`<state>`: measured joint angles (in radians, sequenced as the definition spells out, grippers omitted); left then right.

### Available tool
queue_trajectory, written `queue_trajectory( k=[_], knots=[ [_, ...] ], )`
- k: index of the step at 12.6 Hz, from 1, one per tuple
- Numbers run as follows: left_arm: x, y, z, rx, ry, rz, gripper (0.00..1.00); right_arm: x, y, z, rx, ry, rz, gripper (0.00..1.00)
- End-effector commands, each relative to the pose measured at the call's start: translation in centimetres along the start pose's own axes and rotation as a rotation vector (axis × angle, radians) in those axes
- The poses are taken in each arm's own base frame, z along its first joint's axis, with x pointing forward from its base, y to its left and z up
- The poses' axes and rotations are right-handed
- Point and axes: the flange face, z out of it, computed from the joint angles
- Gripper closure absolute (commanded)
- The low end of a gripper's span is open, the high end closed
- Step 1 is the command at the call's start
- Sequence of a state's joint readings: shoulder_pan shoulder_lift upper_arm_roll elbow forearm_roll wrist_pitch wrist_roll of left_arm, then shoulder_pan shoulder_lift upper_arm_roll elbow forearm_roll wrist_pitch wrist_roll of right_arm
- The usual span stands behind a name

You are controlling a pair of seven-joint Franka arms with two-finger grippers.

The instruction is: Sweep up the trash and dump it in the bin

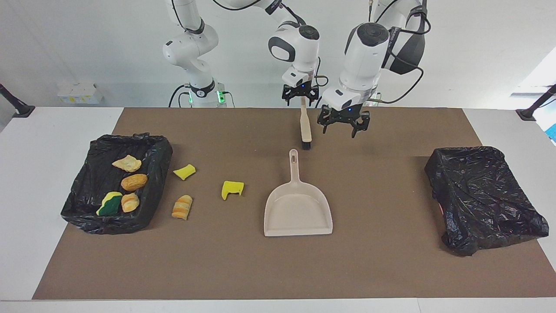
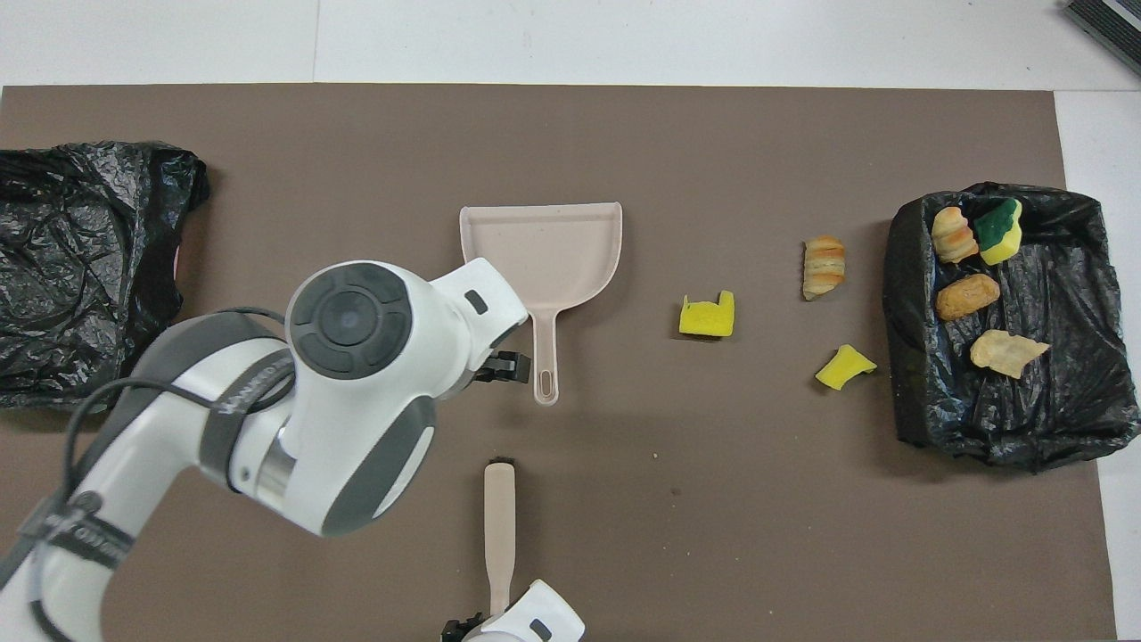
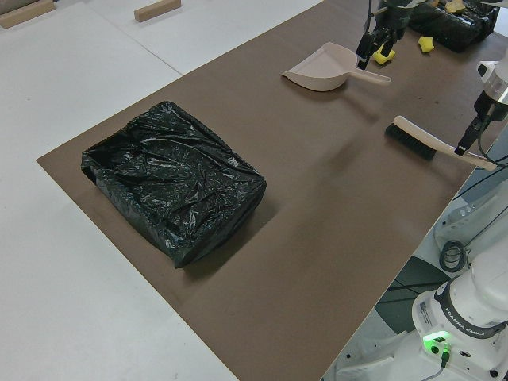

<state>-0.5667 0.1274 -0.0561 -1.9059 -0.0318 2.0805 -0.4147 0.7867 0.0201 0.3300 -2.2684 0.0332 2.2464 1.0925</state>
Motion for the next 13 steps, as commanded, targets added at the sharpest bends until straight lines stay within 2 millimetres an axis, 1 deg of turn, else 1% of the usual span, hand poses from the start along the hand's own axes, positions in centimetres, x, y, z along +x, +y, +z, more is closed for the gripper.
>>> queue_trajectory(
  k=[1, 3, 4, 6, 7, 8, 9, 10, 11, 13],
  knots=[
    [0.5, 2.1, 2.7, 0.0, 0.021, -0.012, 0.0, -0.6, -0.5, 0.8, 0.028, -0.006, 0.009, 0.16],
    [1.0, 3.1, 4.1, -0.02, 0.056, -0.06, 0.0, -0.6, -0.5, 0.8, 0.034, -0.004, 0.006, 0.2],
    [1.2, 3.6, 4.9, -0.024, 0.062, -0.061, 0.0, -0.6, -0.6, 0.8, 0.035, -0.003, 0.006, 0.26],
    [1.4, 3.7, 5.2, -0.033, 0.071, -0.063, 0.0, -0.5, -0.5, 0.9, 0.034, -0.006, 0.003, 0.42],
    [1.7, 3.8, 6.3, -0.036, 0.068, -0.074, 0.0, -0.5, -0.5, 0.9, 0.034, -0.006, -0.002, 0.46],
    [2.0, 4.0, 7.3, -0.038, 0.069, -0.09, 0.0, -0.5, -0.5, 1.0, 0.032, -0.007, -0.003, 0.46],
    [2.3, 4.2, 7.6, -0.044, 0.079, -0.092, 0.0, -0.5, -0.5, 1.0, 0.031, -0.007, -0.005, 0.46],
    [2.5, 4.2, 7.4, -0.047, 0.085, -0.093, 0.01, -0.5, -0.5, 1.0, 0.031, -0.007, -0.005, 0.46],
    [2.4, 4.4, 7.4, -0.047, 0.086, -0.08, 0.05, -0.4, -0.5, 1.0, 0.032, -0.009, -0.002, 0.46],
    [2.2, 4.5, 7.5, -0.046, 0.083, -0.074, 0.1, -0.3, -0.4, 1.0, 0.032, -0.012, 0.003, 0.47]
  ],
)
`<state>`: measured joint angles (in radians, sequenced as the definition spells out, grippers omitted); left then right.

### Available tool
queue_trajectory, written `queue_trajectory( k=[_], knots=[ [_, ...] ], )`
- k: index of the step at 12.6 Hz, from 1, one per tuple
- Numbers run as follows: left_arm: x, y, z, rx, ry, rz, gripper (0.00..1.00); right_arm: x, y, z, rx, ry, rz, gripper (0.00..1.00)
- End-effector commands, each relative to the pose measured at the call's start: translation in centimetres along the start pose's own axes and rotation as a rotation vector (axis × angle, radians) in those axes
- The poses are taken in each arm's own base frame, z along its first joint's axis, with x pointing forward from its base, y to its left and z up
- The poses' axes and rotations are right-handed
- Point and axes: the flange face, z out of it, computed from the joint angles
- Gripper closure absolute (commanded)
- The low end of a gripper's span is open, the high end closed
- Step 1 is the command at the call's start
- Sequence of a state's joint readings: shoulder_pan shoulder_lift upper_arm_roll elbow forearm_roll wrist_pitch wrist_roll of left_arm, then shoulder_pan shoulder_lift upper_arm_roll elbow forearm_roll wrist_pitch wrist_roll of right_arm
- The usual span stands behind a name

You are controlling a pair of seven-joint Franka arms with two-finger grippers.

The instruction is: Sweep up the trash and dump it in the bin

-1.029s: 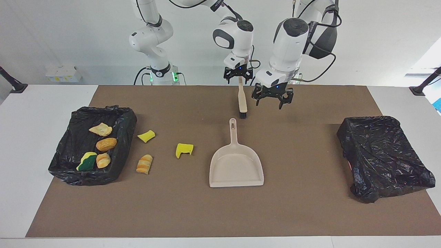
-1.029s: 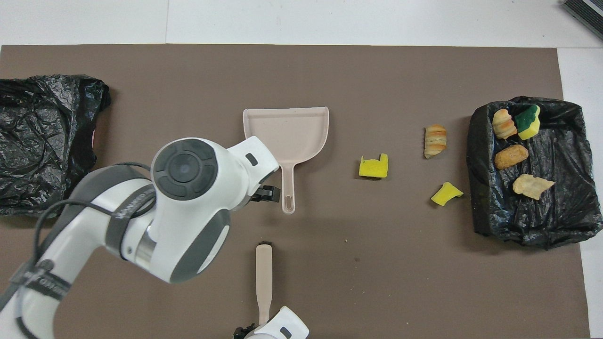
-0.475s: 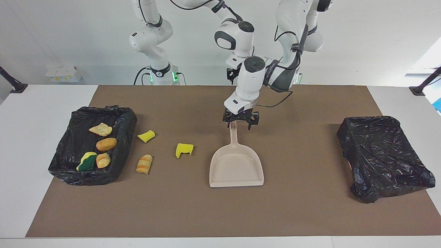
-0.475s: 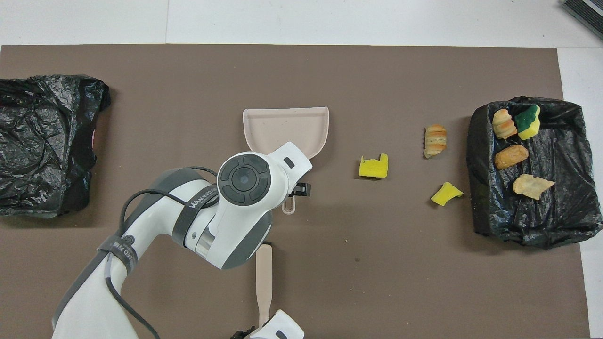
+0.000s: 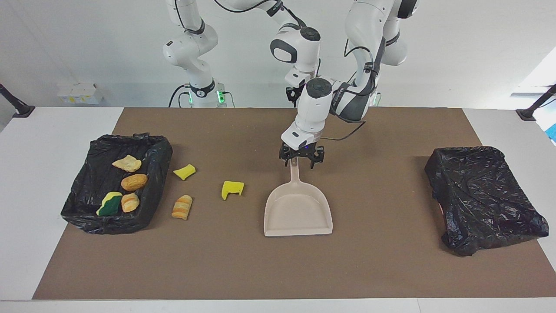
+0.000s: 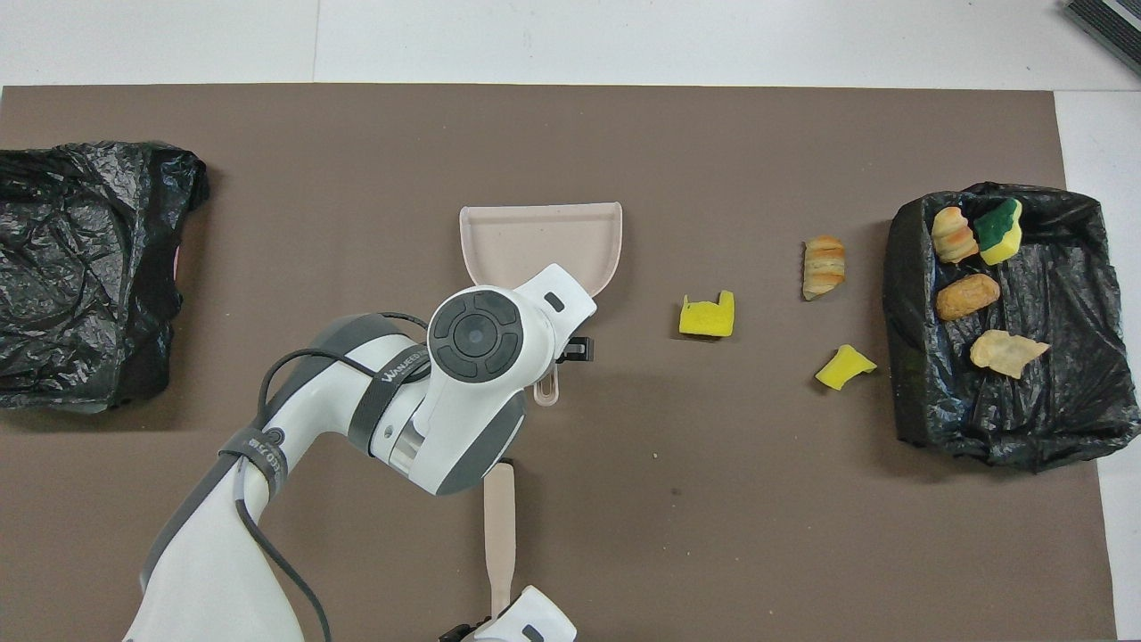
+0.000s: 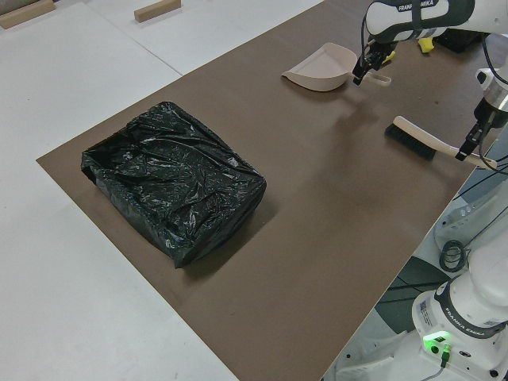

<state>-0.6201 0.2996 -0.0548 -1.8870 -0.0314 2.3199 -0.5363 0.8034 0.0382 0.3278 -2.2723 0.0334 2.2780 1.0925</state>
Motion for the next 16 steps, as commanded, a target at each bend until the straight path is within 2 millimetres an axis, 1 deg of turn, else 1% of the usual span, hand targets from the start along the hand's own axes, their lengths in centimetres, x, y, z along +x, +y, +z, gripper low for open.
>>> queue_trajectory(
  k=[1, 2, 3, 5, 7, 9, 11, 12, 13, 14, 15, 16],
  knots=[
    [0.1, 0.8, -0.1, 0.002, 0.011, 0.008, 0.12, 0.2, 0.2, 0.3, 0.018, -0.013, 0.013, 0.52],
    [-0.1, 1.0, 0.0, 0.001, 0.011, 0.016, 0.13, 0.3, 0.3, 0.4, 0.012, -0.017, -0.02, 0.59],
    [-0.1, 1.0, -0.1, -0.001, 0.015, 0.017, 0.14, 0.3, 0.3, 0.5, 0.018, -0.04, -0.054, 0.7],
    [-0.1, 1.0, 0.0, -0.001, 0.015, 0.016, 0.16, 0.2, 0.2, 0.3, 0.033, -0.08, -0.032, 1.0],
    [-0.4, 0.8, 0.4, 0.006, 0.003, 0.017, 0.19, 0.4, 0.2, 0.3, 0.012, -0.101, -0.025, 1.0],
    [-0.6, 0.7, 0.6, 0.008, -0.003, 0.015, 0.19, 0.8, 0.3, -0.5, -0.021, -0.125, -0.003, 1.0],
    [-0.6, 0.7, 0.7, 0.009, -0.003, 0.016, 0.2, 1.7, 1.2, -2.0, -0.013, -0.112, 0.04, 1.0],
    [-0.6, 0.7, 0.6, 0.009, -0.004, 0.016, 0.24, 2.1, 1.9, -2.7, -0.022, -0.114, 0.053, 1.0],
    [-0.6, 0.7, 0.6, 0.01, -0.005, 0.016, 0.25, 2.7, 3.2, -3.6, -0.045, -0.124, 0.062, 1.0],
    [-0.7, 0.6, 0.6, 0.011, -0.007, 0.016, 0.31, 3.0, 4.4, -4.6, -0.062, -0.128, 0.075, 1.0],
    [-0.5, 0.6, 0.6, 0.009, -0.003, 0.016, 0.42, 3.6, 5.6, -5.4, -0.064, -0.124, 0.104, 1.0],
    [-0.4, 0.4, 0.6, 0.009, -0.002, 0.013, 0.55, 4.1, 6.7, -5.6, -0.068, -0.122, 0.129, 1.0]
  ],
)
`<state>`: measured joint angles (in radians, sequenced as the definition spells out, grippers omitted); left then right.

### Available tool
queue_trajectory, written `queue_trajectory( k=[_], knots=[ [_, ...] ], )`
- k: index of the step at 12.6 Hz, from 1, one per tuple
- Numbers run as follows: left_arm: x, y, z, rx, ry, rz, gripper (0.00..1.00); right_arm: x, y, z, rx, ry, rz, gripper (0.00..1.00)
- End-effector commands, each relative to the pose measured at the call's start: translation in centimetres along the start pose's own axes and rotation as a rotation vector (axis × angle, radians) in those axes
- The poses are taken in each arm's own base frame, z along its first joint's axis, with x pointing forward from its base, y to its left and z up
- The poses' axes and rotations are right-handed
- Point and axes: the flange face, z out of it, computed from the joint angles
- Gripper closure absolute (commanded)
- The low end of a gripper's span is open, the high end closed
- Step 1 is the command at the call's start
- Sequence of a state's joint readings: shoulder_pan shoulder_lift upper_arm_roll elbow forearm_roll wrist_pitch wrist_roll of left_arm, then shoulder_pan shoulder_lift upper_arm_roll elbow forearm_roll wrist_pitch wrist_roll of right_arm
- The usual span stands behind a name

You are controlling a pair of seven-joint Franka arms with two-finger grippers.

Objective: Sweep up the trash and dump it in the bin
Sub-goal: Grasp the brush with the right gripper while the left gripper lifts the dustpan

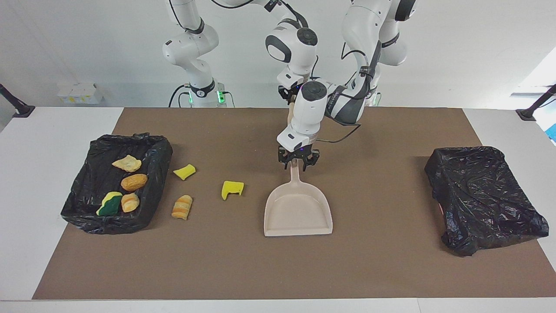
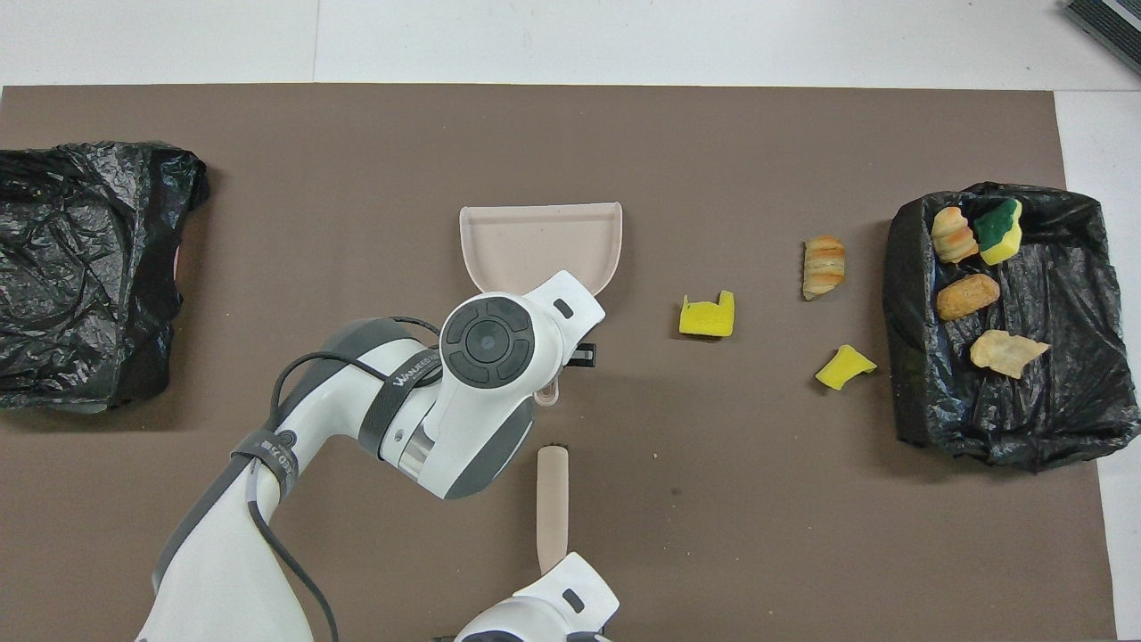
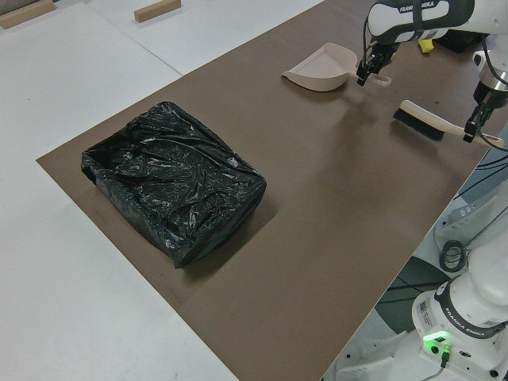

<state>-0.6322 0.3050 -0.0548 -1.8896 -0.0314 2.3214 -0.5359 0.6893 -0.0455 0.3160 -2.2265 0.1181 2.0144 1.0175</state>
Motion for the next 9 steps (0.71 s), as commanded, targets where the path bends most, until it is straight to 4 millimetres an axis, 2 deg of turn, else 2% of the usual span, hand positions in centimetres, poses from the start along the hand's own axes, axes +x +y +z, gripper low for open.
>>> queue_trajectory(
  k=[1, 3, 5, 7, 9],
  knots=[
    [0.3, -0.2, -0.1, 0.007, 0.012, 0.003, 0.69, 0.7, 2.8, -1.4, 0.012, -0.009, 0.061, 1.0],
    [0.5, -0.4, -0.3, 0.015, 0.009, 0.041, 0.82, 2.5, 5.3, -2.1, -0.031, -0.048, 0.115, 1.0],
    [0.8, -0.8, -0.6, 0.017, 0.009, 0.059, 0.91, 5.6, 9.0, -3.3, -0.039, -0.074, 0.2, 1.0],
    [1.2, -2.1, -1.8, 0.034, -0.011, 0.125, 0.93, 8.6, 12.1, -3.7, -0.031, -0.092, 0.274, 1.0],
    [1.1, -3.6, -3.6, 0.076, -0.052, 0.281, 0.94, 10.5, 15.0, -3.2, -0.105, -0.101, 0.245, 1.0]
  ],
)
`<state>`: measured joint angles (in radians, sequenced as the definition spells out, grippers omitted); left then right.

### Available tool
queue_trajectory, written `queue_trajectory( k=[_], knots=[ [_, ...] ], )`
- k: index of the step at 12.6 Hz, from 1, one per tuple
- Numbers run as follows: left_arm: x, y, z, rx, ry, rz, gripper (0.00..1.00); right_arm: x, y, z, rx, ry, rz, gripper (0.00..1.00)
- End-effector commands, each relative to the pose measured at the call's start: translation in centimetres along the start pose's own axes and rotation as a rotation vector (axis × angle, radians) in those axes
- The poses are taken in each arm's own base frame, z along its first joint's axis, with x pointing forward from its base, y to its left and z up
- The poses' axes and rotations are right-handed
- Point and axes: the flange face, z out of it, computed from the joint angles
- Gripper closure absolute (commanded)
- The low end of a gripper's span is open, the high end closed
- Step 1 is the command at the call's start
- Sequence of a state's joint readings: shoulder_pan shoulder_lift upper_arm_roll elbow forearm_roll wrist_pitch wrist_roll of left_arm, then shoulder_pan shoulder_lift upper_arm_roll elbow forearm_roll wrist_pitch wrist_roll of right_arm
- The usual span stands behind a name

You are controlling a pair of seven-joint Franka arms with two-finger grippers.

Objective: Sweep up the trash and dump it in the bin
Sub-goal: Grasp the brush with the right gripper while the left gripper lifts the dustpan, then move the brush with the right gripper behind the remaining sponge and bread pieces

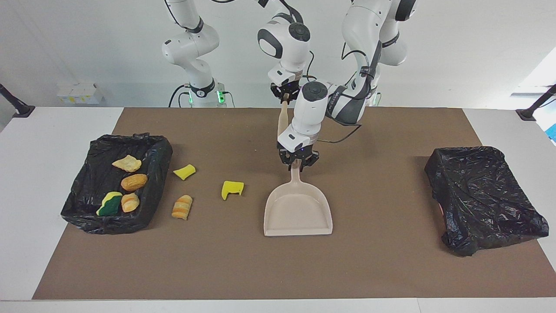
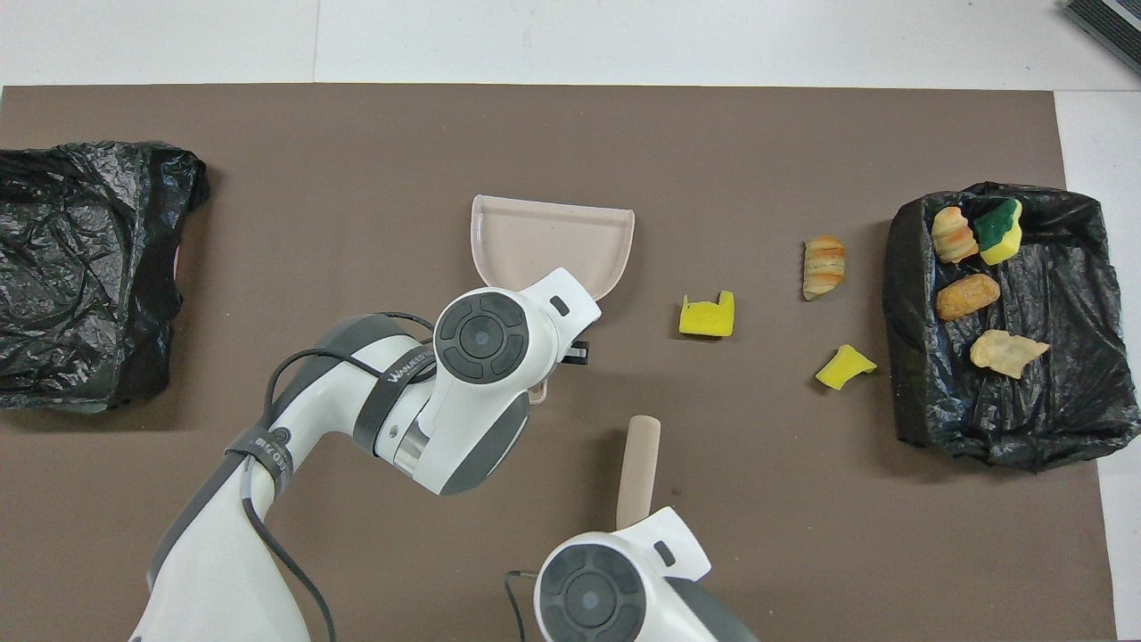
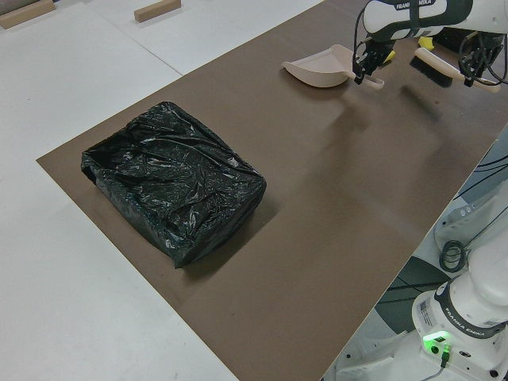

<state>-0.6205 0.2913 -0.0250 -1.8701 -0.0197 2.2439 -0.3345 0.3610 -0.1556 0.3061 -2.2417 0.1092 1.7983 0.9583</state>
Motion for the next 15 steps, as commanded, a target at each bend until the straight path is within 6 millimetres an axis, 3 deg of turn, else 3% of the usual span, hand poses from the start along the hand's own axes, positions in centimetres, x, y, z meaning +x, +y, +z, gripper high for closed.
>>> queue_trajectory(
  k=[1, 4, 5, 9, 13, 15],
  knots=[
    [-0.5, -2.2, -3.0, 0.094, -0.035, 0.201, 0.94, 2.9, 3.4, 0.4, -0.089, 0.02, -0.011, 1.0],
    [-0.6, -4.2, -3.6, 0.137, -0.089, 0.416, 0.95, 5.7, 6.0, 0.6, -0.195, 0.08, -0.037, 1.0],
    [-0.7, -4.5, -3.6, 0.135, -0.103, 0.499, 1.0, 7.4, 7.3, 1.0, -0.209, 0.063, -0.057, 1.0],
    [-0.1, -6.7, -3.5, 0.116, -0.135, 0.862, 1.0, 12.6, 13.1, 2.0, -0.314, 0.095, -0.125, 1.0],
    [-0.4, -6.2, -3.1, 0.11, -0.147, 0.93, 1.0, 16.4, 17.9, 5.1, -0.238, 0.122, -0.185, 1.0],
    [-0.6, -5.8, -2.8, 0.108, -0.145, 0.949, 1.0, 17.2, 18.6, 6.1, -0.218, 0.122, -0.211, 1.0]
  ],
)
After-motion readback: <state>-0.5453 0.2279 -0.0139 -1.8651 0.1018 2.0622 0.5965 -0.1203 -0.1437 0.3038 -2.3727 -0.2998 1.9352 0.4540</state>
